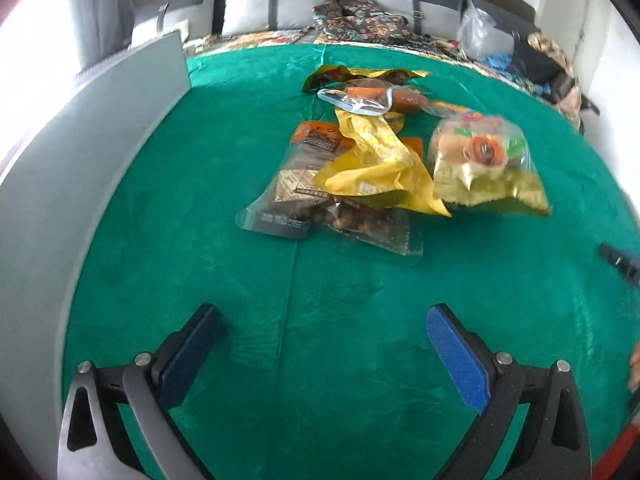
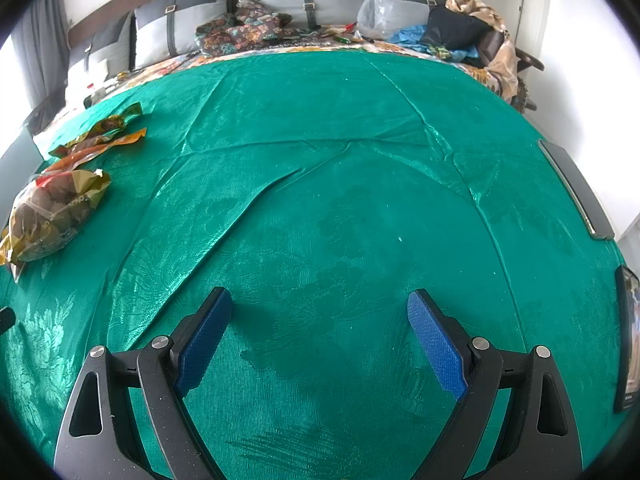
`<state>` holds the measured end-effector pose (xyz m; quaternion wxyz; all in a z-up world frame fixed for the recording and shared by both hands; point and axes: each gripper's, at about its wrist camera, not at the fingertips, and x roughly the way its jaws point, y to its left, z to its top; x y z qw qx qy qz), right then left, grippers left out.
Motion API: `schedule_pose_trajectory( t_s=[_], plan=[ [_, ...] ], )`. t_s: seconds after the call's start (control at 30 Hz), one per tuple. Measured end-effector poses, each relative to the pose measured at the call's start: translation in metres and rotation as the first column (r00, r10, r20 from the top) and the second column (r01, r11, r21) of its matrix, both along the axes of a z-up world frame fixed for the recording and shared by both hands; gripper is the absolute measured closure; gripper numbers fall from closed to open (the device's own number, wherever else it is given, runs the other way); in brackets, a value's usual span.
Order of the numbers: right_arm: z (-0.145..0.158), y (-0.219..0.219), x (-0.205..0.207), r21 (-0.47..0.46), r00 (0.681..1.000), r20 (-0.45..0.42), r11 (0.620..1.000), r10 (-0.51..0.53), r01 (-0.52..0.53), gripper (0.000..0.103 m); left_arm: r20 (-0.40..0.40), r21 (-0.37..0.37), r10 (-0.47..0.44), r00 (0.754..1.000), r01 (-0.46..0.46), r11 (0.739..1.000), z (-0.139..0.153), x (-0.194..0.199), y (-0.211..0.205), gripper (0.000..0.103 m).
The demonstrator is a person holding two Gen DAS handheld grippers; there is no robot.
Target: Organize snacks
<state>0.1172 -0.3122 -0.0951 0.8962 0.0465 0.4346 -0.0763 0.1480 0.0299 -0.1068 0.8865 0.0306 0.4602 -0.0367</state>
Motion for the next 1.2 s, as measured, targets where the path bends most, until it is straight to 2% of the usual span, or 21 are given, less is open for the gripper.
schedule_pose_trajectory(
  t_s=[0.23,1.2],
  plan=[
    [0.0002,-0.0005,0.0001,0.0,1.0,0.0,1.0,0.0,0.0,0.011,0.04,-0.007,0.006,0.999,-0.005,1.0,-0.0027,-0.003,0.0027,0.0],
    [0.0001,0.0003,0.0007,-0.001,1.0,-0.001,1.0,0.0,0.0,0.011,0.042,-0.007,0.008,0.999,-0.008,1.0,-0.0035,-0.0074,0.0025,0.0]
  ],
)
